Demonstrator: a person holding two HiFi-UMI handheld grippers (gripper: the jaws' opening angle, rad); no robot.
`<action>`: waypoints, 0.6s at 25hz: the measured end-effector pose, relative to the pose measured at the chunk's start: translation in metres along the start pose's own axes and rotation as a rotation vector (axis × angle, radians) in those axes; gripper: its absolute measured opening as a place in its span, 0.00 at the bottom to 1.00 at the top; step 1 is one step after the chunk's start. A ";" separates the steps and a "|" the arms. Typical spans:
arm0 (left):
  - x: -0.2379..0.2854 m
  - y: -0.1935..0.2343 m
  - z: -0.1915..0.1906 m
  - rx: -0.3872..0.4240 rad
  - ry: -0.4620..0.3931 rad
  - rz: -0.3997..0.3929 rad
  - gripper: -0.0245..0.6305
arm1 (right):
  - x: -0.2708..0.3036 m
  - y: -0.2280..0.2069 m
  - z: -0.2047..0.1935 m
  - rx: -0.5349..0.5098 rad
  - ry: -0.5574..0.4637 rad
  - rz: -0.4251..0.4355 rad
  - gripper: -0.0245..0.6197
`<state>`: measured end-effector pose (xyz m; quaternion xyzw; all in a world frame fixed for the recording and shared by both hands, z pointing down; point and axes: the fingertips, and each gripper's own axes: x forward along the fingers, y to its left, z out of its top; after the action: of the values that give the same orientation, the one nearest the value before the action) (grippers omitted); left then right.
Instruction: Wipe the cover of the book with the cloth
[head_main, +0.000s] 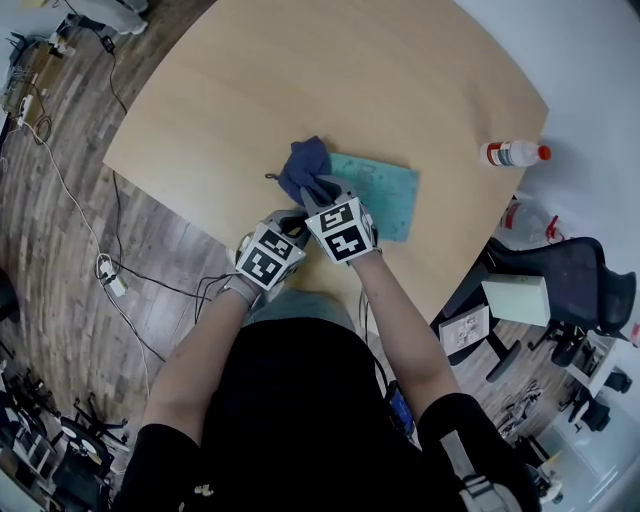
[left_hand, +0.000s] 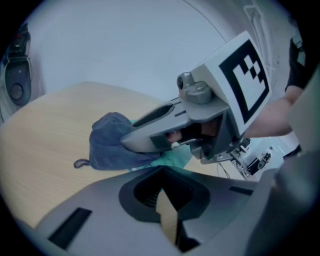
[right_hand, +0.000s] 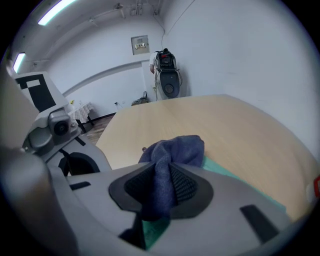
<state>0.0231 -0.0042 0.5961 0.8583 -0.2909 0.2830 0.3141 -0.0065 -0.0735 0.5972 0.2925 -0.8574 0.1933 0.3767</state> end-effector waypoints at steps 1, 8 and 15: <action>-0.001 -0.003 -0.003 -0.013 0.000 -0.009 0.07 | 0.000 0.001 0.000 -0.006 -0.004 -0.008 0.19; -0.003 -0.008 -0.007 -0.003 -0.013 0.000 0.07 | 0.000 0.000 0.001 0.022 0.001 0.013 0.19; -0.005 -0.005 -0.008 0.000 -0.010 0.003 0.07 | -0.003 0.022 -0.009 0.002 0.040 0.073 0.19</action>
<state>0.0205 0.0061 0.5964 0.8591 -0.2939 0.2792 0.3123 -0.0137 -0.0509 0.5985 0.2576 -0.8596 0.2137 0.3862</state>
